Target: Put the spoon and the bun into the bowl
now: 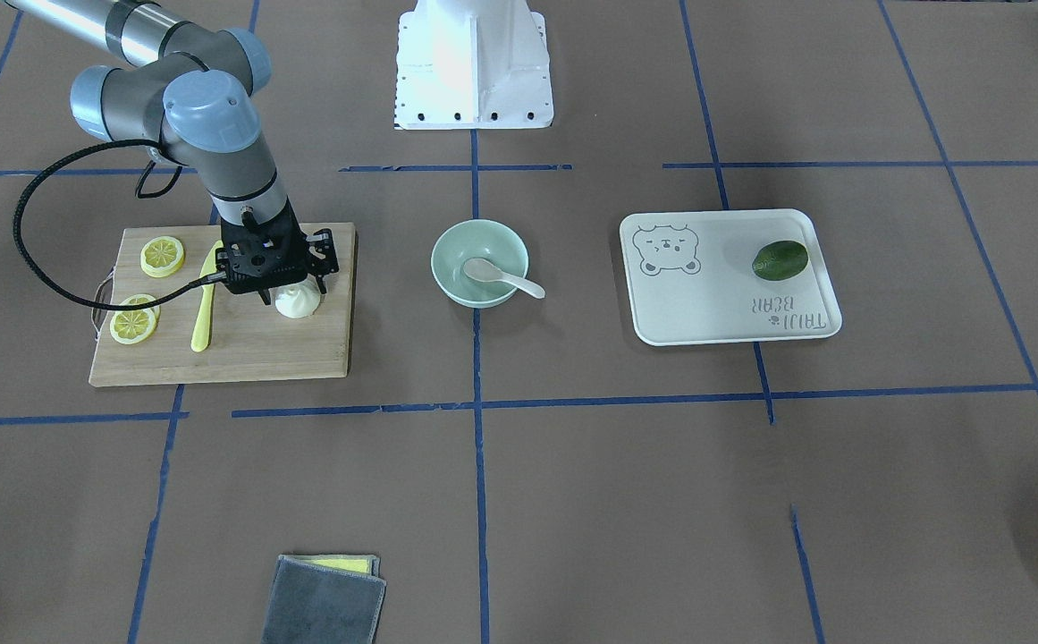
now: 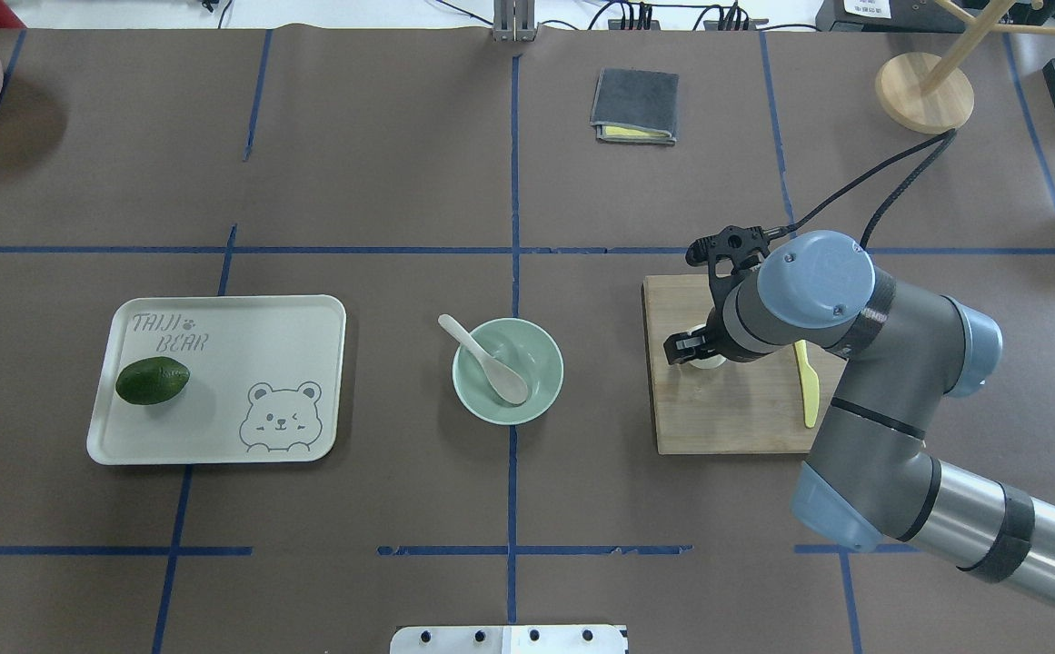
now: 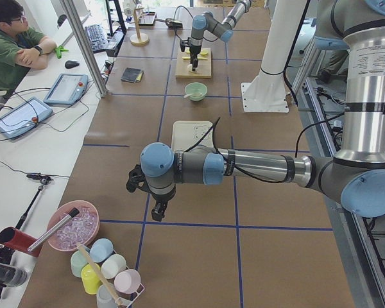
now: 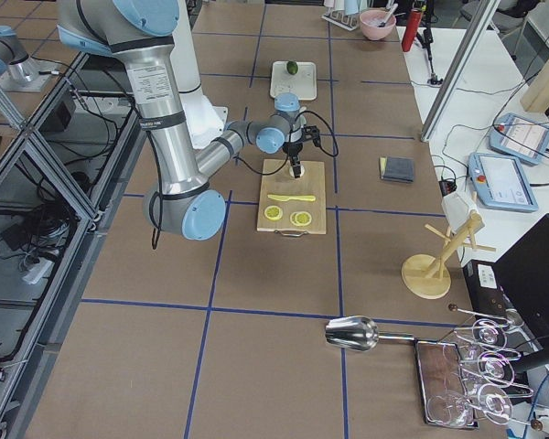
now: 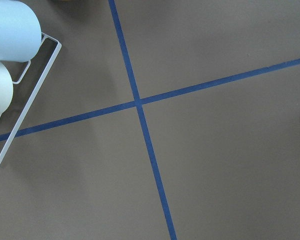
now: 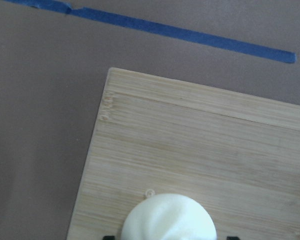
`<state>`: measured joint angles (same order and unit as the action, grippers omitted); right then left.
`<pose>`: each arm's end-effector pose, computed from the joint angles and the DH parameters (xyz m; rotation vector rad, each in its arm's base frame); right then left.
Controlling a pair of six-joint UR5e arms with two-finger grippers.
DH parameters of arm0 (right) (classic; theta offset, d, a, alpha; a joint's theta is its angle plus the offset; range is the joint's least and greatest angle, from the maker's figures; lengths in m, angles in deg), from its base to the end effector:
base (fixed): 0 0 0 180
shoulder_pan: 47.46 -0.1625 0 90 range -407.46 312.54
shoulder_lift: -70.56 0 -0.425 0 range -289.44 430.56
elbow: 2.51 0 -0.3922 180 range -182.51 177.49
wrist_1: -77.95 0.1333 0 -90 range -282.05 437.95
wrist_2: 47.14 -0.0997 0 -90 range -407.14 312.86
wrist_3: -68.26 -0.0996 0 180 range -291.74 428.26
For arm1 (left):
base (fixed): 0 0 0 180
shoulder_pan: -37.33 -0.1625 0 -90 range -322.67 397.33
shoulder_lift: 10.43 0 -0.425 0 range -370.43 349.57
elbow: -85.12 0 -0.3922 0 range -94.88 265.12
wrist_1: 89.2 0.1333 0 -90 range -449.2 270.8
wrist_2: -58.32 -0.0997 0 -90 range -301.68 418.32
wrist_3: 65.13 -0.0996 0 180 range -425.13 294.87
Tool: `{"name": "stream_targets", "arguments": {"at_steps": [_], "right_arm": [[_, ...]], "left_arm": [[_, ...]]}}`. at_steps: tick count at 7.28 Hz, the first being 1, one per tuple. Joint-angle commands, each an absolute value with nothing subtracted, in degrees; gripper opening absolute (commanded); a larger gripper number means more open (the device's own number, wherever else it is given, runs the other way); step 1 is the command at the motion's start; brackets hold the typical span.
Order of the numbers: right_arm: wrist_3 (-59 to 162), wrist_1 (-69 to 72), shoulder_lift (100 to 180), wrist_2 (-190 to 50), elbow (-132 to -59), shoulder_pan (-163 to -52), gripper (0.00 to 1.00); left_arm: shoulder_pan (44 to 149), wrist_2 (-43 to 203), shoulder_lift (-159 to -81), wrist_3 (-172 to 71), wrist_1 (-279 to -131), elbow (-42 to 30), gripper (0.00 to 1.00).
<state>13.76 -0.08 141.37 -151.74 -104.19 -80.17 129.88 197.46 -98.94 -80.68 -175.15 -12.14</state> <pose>-0.4590 -0.4234 0.3655 0.2160 -0.7522 -0.1414 -0.0793 -0.4777 0.6101 0.1631 0.8444 0.2256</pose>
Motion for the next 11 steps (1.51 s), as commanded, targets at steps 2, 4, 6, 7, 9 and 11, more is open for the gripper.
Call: {"name": "stream_targets", "arguments": {"at_steps": [2, 4, 6, 7, 9, 11], "right_arm": [[13.7, -0.1, 141.2, -151.7, -104.6, -80.2, 0.00], [12.2, -0.4, 139.0, -151.6, -104.8, -80.1, 0.00], [6.3, -12.1, 127.7, -151.1, -104.8, -78.1, 0.00], [3.3, -14.6, 123.2, -149.2, -104.1, -75.8, 0.00], [-0.2, -14.7, 118.0, -145.7, -100.6, -72.3, 0.00], [-1.1, -14.5, 114.3, -144.4, -95.2, -70.6, 0.22]], "left_arm": [[129.9, 197.4, -99.0, -80.7, -175.2, -12.2, 1.00], [129.9, 197.4, -99.0, -80.7, -175.2, -12.3, 1.00], [129.9, 197.4, -99.1, -80.7, -175.2, -12.4, 1.00], [129.9, 197.5, -99.1, -80.7, -175.2, -12.4, 1.00], [129.9, 197.5, -99.1, -80.7, -175.2, -12.3, 1.00], [129.9, 197.5, -99.2, -80.7, -175.2, -12.4, 1.00]]}}
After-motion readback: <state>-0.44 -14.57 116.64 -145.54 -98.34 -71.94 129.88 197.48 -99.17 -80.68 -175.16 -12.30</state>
